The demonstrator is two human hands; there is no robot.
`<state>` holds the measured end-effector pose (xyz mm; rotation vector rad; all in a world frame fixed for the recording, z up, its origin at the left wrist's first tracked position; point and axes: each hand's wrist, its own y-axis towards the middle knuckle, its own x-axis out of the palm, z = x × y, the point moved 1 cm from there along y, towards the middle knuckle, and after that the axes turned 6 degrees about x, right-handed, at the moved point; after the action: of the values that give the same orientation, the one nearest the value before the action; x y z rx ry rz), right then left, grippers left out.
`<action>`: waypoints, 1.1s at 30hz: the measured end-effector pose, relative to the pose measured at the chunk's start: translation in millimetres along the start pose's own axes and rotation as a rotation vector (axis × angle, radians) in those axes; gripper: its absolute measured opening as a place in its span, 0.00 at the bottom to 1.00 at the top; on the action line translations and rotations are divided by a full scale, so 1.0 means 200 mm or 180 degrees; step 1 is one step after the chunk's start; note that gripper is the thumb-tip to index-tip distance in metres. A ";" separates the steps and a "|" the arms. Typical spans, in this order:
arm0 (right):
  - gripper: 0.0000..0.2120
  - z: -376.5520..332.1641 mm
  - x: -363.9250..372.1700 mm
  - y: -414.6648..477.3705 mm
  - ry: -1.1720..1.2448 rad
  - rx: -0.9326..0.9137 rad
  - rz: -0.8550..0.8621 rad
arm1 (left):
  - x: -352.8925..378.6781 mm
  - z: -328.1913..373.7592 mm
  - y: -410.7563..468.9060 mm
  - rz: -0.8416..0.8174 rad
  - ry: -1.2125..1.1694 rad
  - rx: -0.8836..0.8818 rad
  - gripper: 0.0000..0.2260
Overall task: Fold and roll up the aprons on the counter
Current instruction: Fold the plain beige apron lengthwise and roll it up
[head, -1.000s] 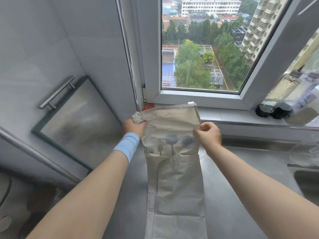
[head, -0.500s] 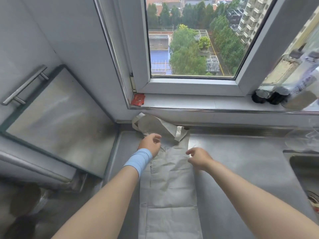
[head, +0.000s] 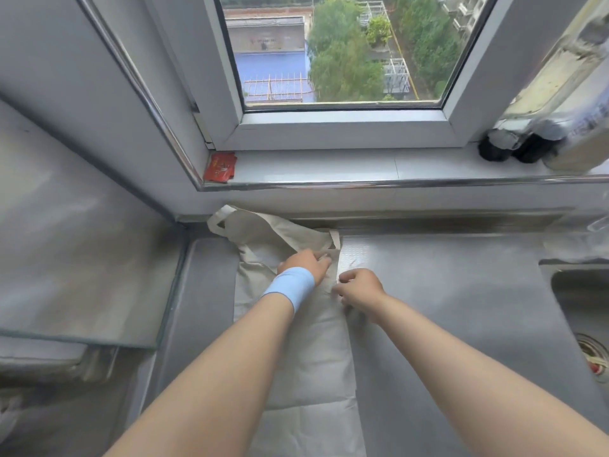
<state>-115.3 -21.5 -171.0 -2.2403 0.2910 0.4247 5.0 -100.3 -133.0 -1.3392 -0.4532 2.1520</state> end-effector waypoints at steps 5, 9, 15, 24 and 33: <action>0.07 -0.04 -0.01 -0.04 -0.0052 -0.0123 -0.0557 | -0.03 0.03 0.04 -0.0168 0.0164 0.0021 0.21; 0.11 -0.04 -0.01 0.00 -0.0358 -0.0098 -0.0635 | -0.06 0.01 0.06 0.0234 -0.0827 -0.0209 0.08; 0.08 -0.06 -0.01 0.02 -0.0210 -0.0139 -0.0531 | -0.13 -0.08 0.08 0.0934 -0.1685 -0.0066 0.07; 0.19 -0.18 0.01 -0.04 -0.0571 -0.0694 0.0904 | -0.05 -0.33 -0.22 0.1425 0.0226 0.0452 0.08; 0.36 0.02 0.36 -0.21 -0.3330 -0.1776 -0.0291 | 0.11 -0.75 -0.40 0.0122 0.1330 0.0136 0.37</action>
<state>-35.9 3.3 -173.3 -2.1777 -0.5360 1.6789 154.8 -24.0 -171.9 -1.7275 -0.2139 1.8284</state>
